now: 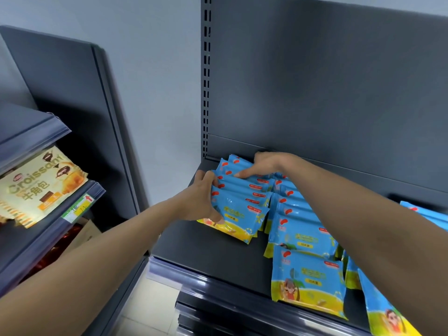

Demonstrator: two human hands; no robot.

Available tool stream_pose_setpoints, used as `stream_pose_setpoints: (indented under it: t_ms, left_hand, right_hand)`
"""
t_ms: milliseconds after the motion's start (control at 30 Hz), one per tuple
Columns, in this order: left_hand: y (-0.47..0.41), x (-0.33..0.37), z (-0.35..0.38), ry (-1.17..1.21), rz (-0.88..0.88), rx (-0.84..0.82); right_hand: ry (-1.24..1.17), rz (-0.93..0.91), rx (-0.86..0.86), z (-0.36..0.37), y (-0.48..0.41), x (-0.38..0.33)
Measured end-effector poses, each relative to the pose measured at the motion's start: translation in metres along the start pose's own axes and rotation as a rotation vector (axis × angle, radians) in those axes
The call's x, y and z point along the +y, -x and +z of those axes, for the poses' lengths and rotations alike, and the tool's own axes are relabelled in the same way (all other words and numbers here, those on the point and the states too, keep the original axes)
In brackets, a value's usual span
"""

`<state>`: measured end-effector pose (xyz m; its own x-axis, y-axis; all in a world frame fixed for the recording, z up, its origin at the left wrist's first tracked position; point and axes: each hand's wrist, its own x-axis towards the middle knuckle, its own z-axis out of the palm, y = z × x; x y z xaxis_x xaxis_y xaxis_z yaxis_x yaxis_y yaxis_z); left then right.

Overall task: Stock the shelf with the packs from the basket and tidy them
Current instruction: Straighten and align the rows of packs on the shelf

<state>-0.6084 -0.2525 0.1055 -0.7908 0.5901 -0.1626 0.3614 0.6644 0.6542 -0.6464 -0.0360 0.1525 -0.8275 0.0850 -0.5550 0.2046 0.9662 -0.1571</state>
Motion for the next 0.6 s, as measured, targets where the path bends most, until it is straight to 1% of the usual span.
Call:
stream_pose_setpoints:
  t_ms: [233,367,433,500,600]
  left_hand:
    - [-0.015,0.001,0.004,0.083,0.045,0.095]
    - [-0.028,0.003,0.009,0.142,0.082,0.200]
    - [-0.035,0.004,0.011,0.155,0.105,0.254]
    - [-0.040,0.003,0.012,0.176,0.113,0.269]
    - [-0.043,0.001,0.015,0.221,0.125,0.263]
  right_hand:
    - [-0.063,-0.097,0.178,-0.009,0.007,0.001]
    - [-0.078,-0.152,0.331,-0.016,0.015,0.001]
    - [-0.099,-0.163,0.379,-0.019,0.019,0.003]
    - [-0.156,-0.133,0.456,-0.018,0.022,0.005]
    - [-0.221,-0.028,0.626,-0.012,0.025,0.012]
